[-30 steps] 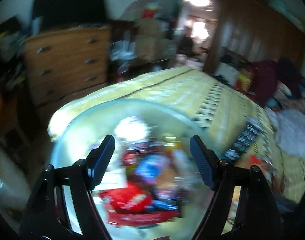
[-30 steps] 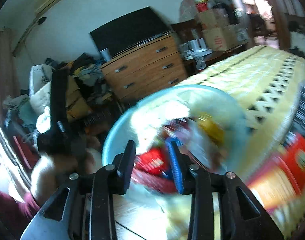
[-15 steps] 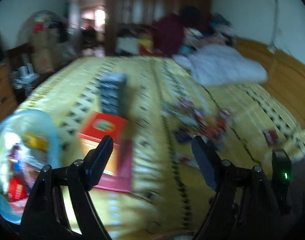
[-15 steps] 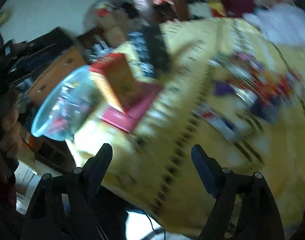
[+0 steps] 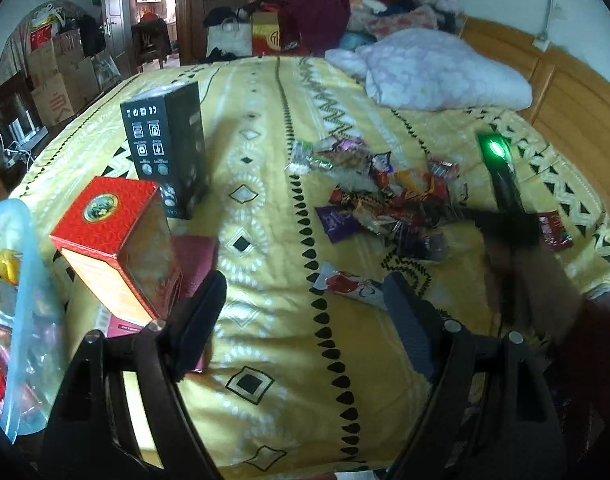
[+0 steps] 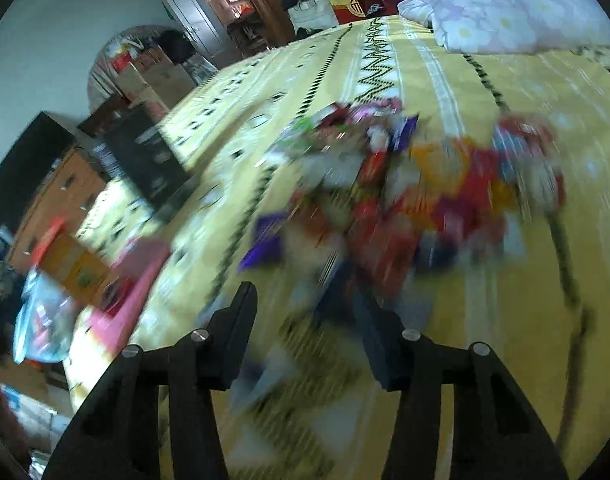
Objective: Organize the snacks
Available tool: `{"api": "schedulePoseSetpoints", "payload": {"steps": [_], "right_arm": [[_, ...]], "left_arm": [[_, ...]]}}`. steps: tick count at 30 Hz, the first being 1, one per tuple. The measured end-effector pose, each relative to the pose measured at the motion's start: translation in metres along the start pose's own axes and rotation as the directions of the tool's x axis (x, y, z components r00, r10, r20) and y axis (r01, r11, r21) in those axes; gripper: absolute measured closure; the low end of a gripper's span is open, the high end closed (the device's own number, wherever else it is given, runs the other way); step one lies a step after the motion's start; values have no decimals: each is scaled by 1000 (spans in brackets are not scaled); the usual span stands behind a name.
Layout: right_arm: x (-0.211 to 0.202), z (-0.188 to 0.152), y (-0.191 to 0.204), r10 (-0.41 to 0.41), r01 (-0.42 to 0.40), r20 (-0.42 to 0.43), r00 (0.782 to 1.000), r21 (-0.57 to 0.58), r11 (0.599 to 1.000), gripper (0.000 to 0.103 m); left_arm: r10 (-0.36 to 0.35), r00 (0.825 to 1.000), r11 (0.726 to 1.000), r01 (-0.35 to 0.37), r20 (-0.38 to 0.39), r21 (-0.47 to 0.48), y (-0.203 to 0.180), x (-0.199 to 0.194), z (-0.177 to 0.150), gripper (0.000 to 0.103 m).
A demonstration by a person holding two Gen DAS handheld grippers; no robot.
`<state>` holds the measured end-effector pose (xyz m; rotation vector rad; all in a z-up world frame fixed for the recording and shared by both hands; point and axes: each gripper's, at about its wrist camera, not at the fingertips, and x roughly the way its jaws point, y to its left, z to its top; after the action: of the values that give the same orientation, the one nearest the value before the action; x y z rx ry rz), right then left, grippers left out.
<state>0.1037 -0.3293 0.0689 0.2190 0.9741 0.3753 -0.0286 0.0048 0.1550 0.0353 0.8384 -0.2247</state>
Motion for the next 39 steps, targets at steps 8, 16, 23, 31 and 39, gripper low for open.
{"api": "schedulePoseSetpoints", "payload": {"steps": [8, 16, 23, 31, 39], "right_arm": [[101, 68, -29, -50, 52, -103, 993, 16, 999, 49], [109, 9, 58, 128, -160, -210, 969, -142, 977, 48], [28, -49, 79, 211, -245, -187, 959, -181, 953, 48], [-55, -99, 39, 168, -171, -50, 984, -55, 984, 40], [-47, -100, 44, 185, -186, -36, 982, -11, 983, 40]], "left_arm": [[11, 998, 1000, -11, -56, -10, 3, 16, -5, 22], [-5, 998, 999, 3, -70, -33, 6, 15, -7, 22], [-24, 997, 998, 19, -76, -61, 12, -1, -18, 22], [-46, 997, 996, 41, -70, -74, 12, -11, -21, 22], [-46, 994, 996, 39, -94, -84, 15, -5, -27, 22]]}}
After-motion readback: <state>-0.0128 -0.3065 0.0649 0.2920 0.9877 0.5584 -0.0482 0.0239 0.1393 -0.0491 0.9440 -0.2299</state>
